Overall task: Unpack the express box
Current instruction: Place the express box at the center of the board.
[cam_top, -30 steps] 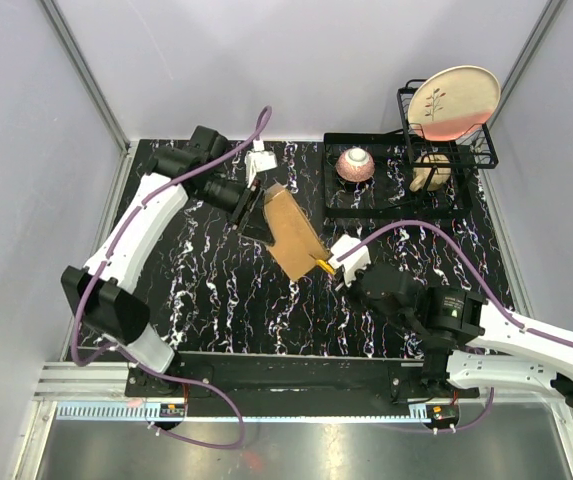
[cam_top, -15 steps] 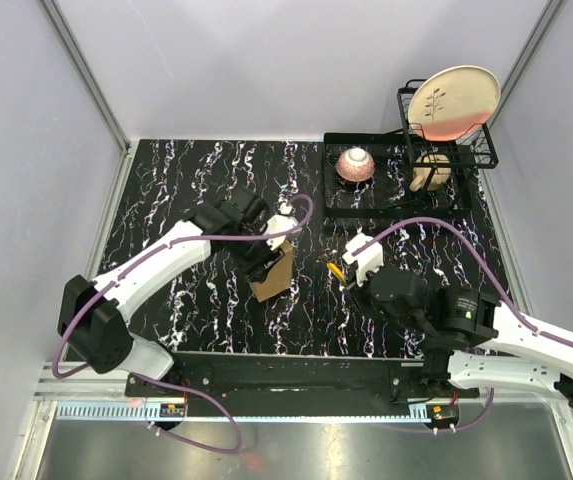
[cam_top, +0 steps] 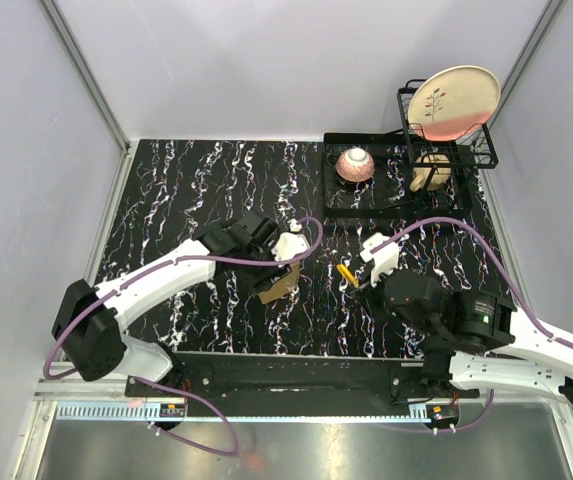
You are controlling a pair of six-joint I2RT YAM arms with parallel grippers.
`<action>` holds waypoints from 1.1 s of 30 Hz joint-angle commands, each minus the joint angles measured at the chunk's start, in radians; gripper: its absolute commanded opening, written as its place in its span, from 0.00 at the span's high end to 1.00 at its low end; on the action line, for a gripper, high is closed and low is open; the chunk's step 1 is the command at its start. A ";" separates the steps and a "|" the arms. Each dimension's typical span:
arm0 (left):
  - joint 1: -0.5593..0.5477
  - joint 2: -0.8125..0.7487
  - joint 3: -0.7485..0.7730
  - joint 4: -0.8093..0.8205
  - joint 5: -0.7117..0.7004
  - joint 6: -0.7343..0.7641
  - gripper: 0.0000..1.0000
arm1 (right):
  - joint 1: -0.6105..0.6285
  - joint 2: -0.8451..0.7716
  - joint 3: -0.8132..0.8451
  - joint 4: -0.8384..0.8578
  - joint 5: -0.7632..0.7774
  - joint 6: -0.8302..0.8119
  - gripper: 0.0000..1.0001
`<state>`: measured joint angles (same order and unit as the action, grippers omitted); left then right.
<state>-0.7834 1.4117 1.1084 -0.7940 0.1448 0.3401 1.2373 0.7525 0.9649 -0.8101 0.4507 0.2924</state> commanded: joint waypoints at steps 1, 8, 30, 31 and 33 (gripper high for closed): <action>-0.001 -0.086 -0.062 0.068 -0.027 -0.024 0.95 | 0.008 0.008 0.034 0.015 0.000 -0.004 1.00; -0.001 -0.117 -0.094 0.075 0.003 -0.024 0.69 | 0.008 0.022 0.040 0.037 -0.003 -0.024 1.00; 0.016 -0.221 -0.006 0.012 0.045 -0.030 0.01 | 0.008 0.073 0.110 0.000 -0.032 -0.050 1.00; 0.016 -0.229 0.013 0.001 0.044 -0.029 0.01 | 0.008 0.077 0.116 -0.007 -0.038 -0.049 1.00; 0.021 -0.250 0.078 -0.037 0.035 -0.023 0.01 | 0.010 0.090 0.136 -0.017 -0.055 -0.042 1.00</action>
<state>-0.7731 1.2308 1.0462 -0.8005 0.1669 0.3077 1.2373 0.8284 1.0328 -0.8139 0.4328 0.2504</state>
